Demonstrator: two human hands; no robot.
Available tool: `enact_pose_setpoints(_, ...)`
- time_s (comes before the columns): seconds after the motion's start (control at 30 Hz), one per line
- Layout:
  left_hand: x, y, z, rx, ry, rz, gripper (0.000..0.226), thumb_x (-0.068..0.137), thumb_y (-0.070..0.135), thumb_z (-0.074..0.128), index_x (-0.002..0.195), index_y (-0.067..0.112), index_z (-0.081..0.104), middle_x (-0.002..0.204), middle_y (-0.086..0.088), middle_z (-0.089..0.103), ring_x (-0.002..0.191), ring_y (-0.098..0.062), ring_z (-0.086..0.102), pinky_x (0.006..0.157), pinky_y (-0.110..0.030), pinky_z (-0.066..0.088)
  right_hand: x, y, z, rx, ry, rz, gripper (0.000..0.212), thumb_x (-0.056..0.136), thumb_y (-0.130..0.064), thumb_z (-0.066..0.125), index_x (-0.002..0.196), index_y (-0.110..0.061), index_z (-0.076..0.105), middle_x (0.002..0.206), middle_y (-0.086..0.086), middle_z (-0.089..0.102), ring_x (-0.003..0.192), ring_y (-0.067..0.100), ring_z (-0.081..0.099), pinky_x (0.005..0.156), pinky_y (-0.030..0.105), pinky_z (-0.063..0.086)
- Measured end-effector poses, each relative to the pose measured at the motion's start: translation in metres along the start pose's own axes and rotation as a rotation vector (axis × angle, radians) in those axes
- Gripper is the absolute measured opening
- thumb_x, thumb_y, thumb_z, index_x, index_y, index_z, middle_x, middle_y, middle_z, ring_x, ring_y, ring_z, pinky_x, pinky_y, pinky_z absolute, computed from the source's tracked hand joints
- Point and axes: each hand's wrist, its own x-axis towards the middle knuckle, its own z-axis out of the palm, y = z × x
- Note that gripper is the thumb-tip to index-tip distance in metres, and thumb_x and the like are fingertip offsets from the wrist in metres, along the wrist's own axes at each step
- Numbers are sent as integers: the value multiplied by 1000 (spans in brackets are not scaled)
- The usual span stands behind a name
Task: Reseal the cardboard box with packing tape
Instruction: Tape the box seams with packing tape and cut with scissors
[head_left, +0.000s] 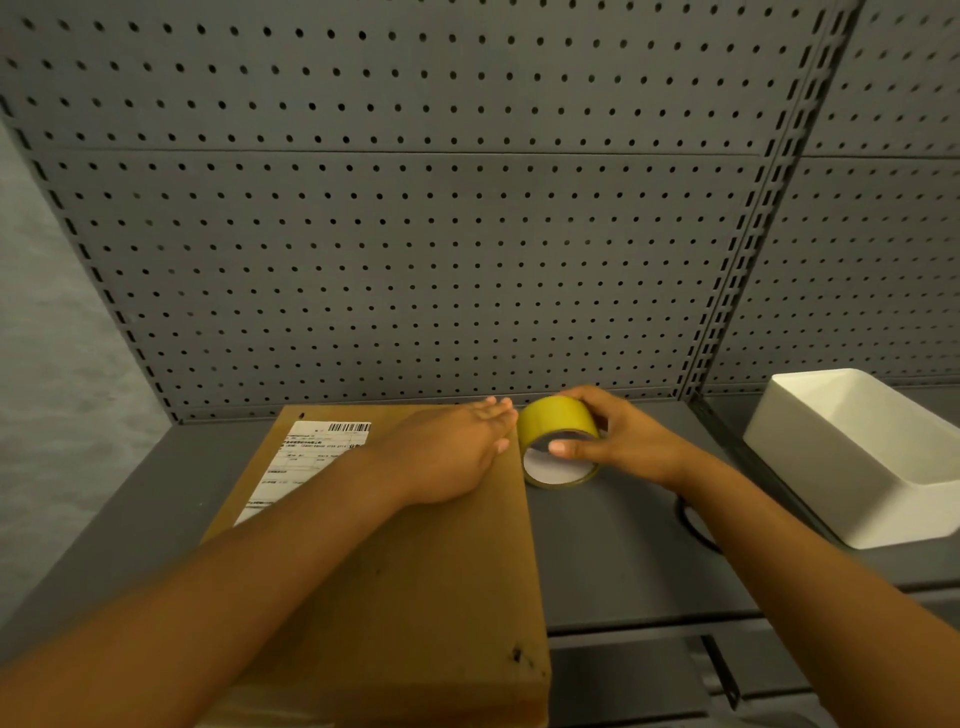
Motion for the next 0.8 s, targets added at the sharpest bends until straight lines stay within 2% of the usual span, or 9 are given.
enact_pose_setpoints(0.1,-2,-2,2,-3,0,6,50,105,34,21,152,25,8,159,10,5,144,-1,3,108,-16,2,-1,9,-4,-174,58,-6,36,86,-18,69,114,-29,49,102,-6,60,97,19,59,81,27,48)
enact_pose_setpoints(0.23,-4,-4,4,-8,14,1,50,105,35,21,152,27,9,159,11,6,144,1,3,111,-18,3,2,0,-18,-370,43,-32,44,86,-6,62,123,-25,47,106,2,60,96,23,57,83,38,48)
enact_pose_setpoints(0.4,-4,-3,4,4,26,-6,49,105,35,19,152,27,8,159,12,6,144,0,3,108,-17,2,4,-9,-19,-451,46,-29,50,84,-4,62,127,-21,46,110,4,57,99,24,55,81,35,45)
enact_pose_setpoints(0.57,-7,-2,2,1,25,-8,49,105,33,20,152,28,10,159,14,7,144,1,4,111,-19,6,-10,9,-39,-683,90,63,35,87,-9,60,120,-20,53,112,5,60,103,25,57,84,34,44)
enact_pose_setpoints(0.63,-6,-2,2,0,22,-7,49,105,33,20,152,28,10,159,14,7,144,1,4,112,-19,7,-22,15,-52,-630,110,137,26,89,-13,60,113,-20,56,106,5,61,98,24,58,81,32,44)
enact_pose_setpoints(0.8,-5,0,-2,9,-5,-18,49,105,32,21,152,29,8,159,14,6,144,0,4,112,-20,6,-16,13,-55,-600,200,99,22,89,-14,63,108,-13,53,103,11,61,93,28,57,80,39,48)
